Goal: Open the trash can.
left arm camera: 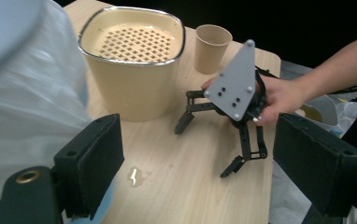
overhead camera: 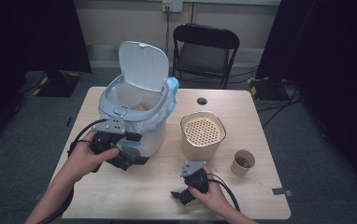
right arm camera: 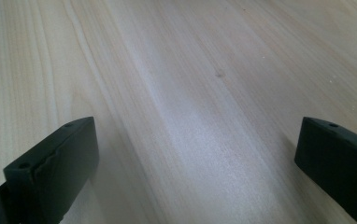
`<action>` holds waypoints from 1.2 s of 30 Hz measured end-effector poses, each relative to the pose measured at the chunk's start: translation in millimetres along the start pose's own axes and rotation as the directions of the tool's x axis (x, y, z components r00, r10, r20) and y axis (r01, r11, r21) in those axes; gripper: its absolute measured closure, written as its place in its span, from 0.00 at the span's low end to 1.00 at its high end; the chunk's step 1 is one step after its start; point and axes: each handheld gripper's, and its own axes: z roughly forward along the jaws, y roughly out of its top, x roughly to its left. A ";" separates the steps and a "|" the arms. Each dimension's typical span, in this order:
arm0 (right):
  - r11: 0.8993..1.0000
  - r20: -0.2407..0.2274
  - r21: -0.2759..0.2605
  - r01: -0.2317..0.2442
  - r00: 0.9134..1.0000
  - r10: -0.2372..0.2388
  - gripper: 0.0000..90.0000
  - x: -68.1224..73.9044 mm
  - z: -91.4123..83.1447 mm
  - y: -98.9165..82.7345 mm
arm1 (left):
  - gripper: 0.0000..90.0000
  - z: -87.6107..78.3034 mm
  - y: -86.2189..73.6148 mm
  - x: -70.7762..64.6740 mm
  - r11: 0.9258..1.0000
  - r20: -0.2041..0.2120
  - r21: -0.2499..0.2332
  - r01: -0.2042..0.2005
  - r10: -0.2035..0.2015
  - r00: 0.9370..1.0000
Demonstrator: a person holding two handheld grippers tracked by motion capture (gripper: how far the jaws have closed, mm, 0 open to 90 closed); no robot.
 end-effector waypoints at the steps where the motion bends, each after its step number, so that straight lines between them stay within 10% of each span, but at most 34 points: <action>1: 1.000 0.000 0.000 0.001 1.000 -0.001 0.00 0.0 0.0 0.0 | 0.18 2.1 -2.0 -2.7 1.000 0.009 0.004 -0.007 0.007 1.000; 36: 1.000 -0.054 0.009 0.010 0.999 -0.009 0.16 -13.1 -29.1 -4.4 | 0.18 91.3 -91.5 -14.1 0.991 0.070 0.131 0.003 -0.012 0.998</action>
